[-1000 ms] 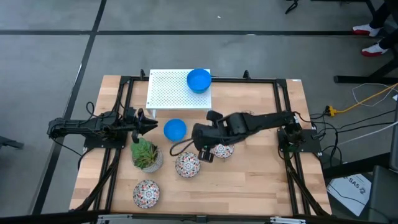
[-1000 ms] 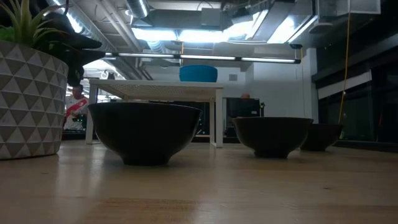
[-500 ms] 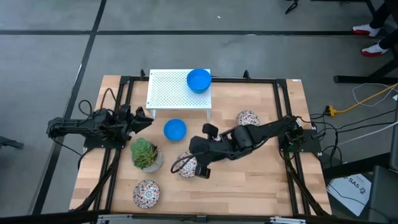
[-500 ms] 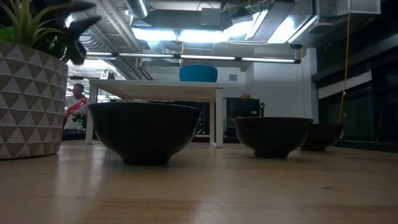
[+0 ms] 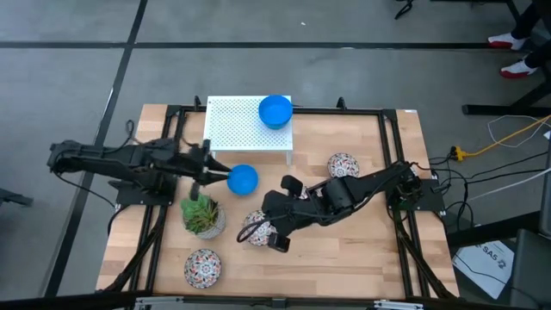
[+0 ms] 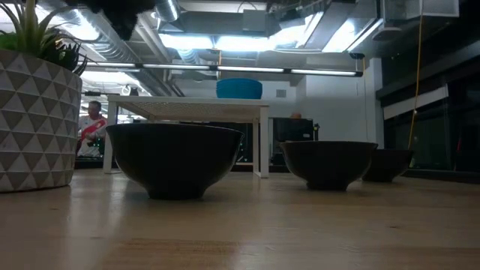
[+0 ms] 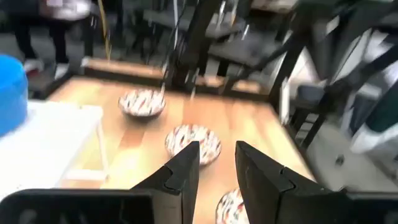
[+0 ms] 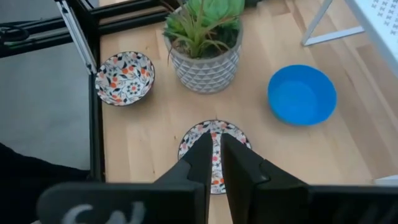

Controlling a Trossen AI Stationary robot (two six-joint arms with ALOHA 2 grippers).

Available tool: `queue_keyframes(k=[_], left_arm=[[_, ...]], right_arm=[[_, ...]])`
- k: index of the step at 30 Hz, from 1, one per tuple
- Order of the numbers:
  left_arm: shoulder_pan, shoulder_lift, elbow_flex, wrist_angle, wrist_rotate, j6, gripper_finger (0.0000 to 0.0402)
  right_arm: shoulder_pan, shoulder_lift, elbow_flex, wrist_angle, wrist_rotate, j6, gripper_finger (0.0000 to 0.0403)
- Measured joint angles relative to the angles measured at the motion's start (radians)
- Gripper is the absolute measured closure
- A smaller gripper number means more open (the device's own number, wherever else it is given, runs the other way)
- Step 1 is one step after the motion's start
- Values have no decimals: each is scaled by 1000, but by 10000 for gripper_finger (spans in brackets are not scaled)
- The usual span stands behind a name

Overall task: Pick & Place Mini bowls
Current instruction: Stack the blue bowl on the blue bowl on the shelf

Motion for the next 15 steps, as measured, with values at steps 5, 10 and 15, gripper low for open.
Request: queue_keyframes(k=[5,10,15], left_arm=[[-2,212,183,-176,-7,11,302],[-36,402,338,-399,-54,65,302],[-69,545,397,-475,-79,71,302]], right_arm=[[30,-10,0,-12,1,57,367],[75,-49,0,-53,85,115,367],[111,-65,0,-123,172,148,367]])
